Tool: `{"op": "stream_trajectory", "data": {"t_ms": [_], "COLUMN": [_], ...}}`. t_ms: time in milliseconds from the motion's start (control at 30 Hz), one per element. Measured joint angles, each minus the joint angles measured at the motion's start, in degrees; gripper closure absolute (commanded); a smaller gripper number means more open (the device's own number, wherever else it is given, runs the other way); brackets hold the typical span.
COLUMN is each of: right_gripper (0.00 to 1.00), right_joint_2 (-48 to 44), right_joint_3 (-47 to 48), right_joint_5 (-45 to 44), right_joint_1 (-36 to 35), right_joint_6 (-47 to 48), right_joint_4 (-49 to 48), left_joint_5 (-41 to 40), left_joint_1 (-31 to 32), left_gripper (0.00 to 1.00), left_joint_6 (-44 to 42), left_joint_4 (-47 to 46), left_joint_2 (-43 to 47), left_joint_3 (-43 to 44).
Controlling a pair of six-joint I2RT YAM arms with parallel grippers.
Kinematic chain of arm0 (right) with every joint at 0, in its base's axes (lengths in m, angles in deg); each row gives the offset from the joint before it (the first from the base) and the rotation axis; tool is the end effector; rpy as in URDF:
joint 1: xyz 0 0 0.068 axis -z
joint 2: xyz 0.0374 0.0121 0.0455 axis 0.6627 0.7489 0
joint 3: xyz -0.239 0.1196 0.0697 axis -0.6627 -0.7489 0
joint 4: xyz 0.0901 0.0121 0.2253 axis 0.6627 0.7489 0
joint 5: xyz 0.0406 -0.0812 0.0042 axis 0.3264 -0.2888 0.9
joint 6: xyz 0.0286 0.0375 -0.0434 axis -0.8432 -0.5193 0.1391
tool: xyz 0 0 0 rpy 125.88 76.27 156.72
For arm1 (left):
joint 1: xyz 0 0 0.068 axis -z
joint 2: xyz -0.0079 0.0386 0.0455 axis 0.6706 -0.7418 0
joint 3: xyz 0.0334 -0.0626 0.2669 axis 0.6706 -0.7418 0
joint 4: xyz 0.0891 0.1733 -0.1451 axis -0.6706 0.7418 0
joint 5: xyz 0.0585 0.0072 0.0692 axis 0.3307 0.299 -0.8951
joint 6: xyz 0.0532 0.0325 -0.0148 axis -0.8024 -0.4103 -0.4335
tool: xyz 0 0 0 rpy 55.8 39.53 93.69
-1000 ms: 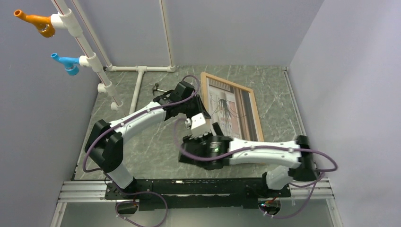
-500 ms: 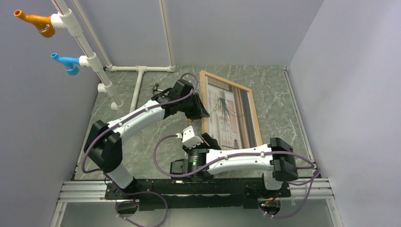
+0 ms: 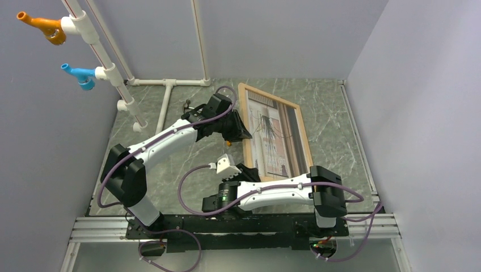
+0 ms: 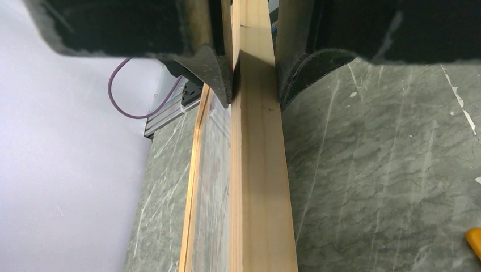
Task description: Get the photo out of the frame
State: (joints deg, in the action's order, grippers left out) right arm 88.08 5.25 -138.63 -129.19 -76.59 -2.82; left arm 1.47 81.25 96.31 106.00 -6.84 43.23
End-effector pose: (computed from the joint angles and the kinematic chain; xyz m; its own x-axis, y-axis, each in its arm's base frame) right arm 0.0574 0.2844 0.2534 -0.3714 -0.6449 -0.6680 -0.1446 0.7508 -0.6445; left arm 0.2684 -0.2349 0.2884 -0.9223 -0.3044 -0.2382 -0.0473 0.7005 -0.7121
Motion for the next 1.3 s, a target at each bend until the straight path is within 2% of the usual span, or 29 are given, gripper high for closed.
{"op": "stream_trajectory", "data": {"t_ms": [100, 167, 200, 233, 400, 467, 533, 733, 867, 1000, 1167, 1300], "right_gripper": [0.99, 1.0, 1.0, 1.0, 1.0, 1.0, 1.0, 1.0, 1.0, 1.0, 1.0, 1.0], "right_joint_2": [0.0, 0.0, 0.0, 0.0, -0.57, -1.55, -2.73, -10.58, -19.74, -27.34, -28.94, -28.94], "right_joint_3": [0.0, -0.02, -0.02, -0.02, -0.02, 0.0, 0.0, -0.87, -6.45, -10.03, -9.44, -8.57], "right_joint_5": [-0.15, -0.35, -0.48, -0.72, -2.82, -3.56, -3.98, -4.52, -3.32, -0.42, 1.4, 3.56], "right_joint_1": [0.37, 0.5, 0.57, 0.63, 1.33, 1.73, 2.14, 4.76, 8.15, 12.55, 14.47, 14.4], "right_joint_6": [-0.09, -0.09, -0.11, -0.11, -0.11, -0.04, 0.15, 6.88, 19.17, 30.84, 37.55, 40.7], "right_joint_4": [0.0, 0.0, 0.0, 0.0, -0.39, -0.26, -0.26, -5.57, -18.56, -30.36, -39.34, -45.09], "left_joint_5": [-0.2, -0.33, -0.33, -0.31, 0.35, 0.26, 0.13, 0.09, -1.68, -4.94, -6.95, -7.76], "left_joint_1": [-0.07, -0.09, -0.15, -0.28, -1.31, -2.08, -3.39, -8.81, -13.03, -14.21, -14.19, -14.19], "left_gripper": [1.0, 1.0, 0.96, 0.91, 0.46, 0.35, 0.29, 0.17, 0.14, 0.13, 0.13, 0.13], "left_joint_6": [0.28, 0.31, 0.28, 0.31, -0.04, -1.07, -2.14, -7.82, -12.76, -17.2, -21.16, -22.45], "left_joint_4": [-0.17, -0.37, -0.52, -0.66, -1.97, -2.12, -1.81, -0.57, 2.19, 4.72, 6.91, 9.18], "left_joint_2": [0.0, 0.0, 0.0, 0.0, 0.48, 1.81, 3.91, 13.22, 21.66, 31.58, 41.24, 45.27], "left_joint_3": [0.02, 0.02, 0.02, 0.02, -0.13, -0.94, -1.49, -1.73, -2.21, -4.13, -7.43, -10.67]}}
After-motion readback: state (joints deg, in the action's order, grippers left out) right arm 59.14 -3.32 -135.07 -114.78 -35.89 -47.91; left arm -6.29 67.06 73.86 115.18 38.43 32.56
